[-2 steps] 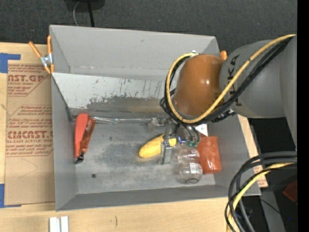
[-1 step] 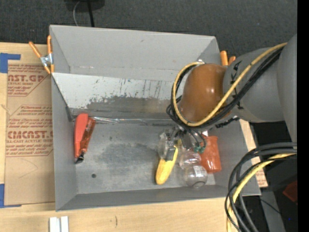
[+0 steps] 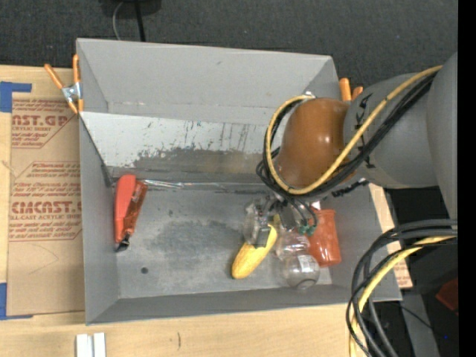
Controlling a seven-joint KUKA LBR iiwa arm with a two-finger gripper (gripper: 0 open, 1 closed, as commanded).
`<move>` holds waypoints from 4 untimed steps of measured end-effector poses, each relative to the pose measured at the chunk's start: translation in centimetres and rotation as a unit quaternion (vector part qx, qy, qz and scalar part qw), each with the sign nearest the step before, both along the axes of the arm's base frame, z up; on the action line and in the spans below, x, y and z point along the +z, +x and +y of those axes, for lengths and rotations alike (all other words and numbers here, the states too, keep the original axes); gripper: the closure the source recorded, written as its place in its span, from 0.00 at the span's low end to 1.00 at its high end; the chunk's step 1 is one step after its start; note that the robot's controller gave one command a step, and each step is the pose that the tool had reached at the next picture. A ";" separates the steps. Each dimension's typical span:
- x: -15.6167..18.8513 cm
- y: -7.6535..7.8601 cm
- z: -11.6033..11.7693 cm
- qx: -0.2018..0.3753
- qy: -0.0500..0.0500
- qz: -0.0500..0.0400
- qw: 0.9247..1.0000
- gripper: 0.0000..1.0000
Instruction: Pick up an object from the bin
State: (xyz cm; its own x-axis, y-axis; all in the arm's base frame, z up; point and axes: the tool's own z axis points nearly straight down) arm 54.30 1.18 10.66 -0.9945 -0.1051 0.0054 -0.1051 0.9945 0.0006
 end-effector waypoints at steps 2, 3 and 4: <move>6.1 -0.5 -5.4 0.145 0.001 0.001 0.989 1.00; 7.8 1.5 -6.0 0.225 0.003 0.000 0.974 0.00; 7.8 1.5 -6.1 0.224 0.003 0.000 0.974 1.00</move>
Offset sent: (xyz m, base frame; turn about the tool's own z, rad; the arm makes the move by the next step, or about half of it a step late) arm -0.0038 -0.1016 0.1059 -0.4506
